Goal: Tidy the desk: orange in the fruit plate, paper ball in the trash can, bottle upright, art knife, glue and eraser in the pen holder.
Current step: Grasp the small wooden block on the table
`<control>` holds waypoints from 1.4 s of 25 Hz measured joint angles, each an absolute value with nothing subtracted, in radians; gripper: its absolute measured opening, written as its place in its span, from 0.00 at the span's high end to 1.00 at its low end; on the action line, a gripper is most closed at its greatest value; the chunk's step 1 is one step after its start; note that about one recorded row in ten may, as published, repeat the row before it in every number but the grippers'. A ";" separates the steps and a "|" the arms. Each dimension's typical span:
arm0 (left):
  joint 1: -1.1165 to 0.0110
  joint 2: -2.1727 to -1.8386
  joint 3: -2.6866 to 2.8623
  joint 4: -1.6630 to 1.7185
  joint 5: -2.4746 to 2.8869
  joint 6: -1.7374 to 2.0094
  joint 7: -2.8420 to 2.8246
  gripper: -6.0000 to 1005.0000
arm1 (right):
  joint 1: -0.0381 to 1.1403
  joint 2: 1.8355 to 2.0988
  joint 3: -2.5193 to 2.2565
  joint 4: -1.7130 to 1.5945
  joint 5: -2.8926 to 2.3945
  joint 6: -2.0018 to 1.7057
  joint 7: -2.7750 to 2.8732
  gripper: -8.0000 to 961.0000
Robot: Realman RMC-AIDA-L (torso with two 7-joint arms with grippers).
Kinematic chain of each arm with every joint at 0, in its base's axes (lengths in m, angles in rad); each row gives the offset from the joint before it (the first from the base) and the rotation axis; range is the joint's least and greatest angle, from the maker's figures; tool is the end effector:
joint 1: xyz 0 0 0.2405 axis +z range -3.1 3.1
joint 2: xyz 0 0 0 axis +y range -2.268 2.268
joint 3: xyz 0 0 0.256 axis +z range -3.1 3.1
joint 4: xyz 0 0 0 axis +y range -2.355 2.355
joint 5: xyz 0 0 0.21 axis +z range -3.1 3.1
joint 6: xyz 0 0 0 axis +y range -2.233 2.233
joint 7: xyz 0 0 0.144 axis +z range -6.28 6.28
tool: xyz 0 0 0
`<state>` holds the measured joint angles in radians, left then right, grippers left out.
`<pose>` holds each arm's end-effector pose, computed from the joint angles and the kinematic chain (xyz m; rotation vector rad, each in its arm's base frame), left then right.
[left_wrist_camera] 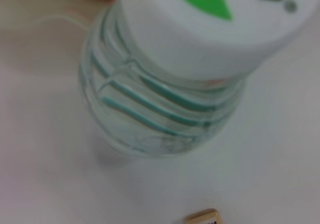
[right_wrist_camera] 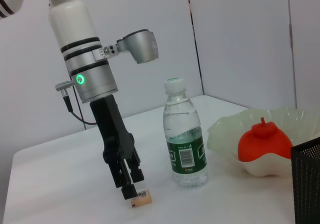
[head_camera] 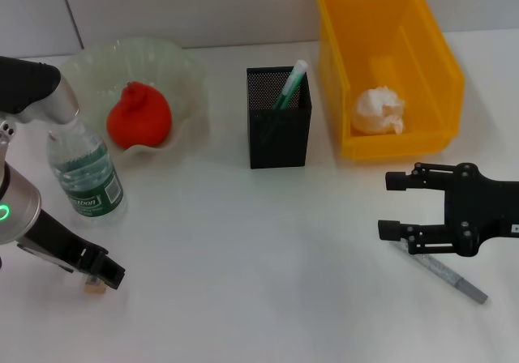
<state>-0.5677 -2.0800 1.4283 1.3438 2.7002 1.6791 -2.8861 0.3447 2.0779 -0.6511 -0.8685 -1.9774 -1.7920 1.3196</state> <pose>-0.2080 0.3312 -0.0001 -2.3289 -1.3519 0.6723 0.2858 0.2763 0.0410 -2.7389 0.4823 0.7276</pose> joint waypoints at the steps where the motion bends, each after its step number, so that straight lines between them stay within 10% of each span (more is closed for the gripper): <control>1: -0.572 -2.080 1.428 1.334 2.703 1.676 -2.886 0.28 | 0.345 2.078 -0.651 -0.868 -1.977 -1.792 1.319 0.20; 35: -0.607 -2.078 1.544 1.328 2.767 1.647 -2.881 0.29 | 0.372 2.077 -0.645 -0.867 -1.976 -1.765 1.323 0.20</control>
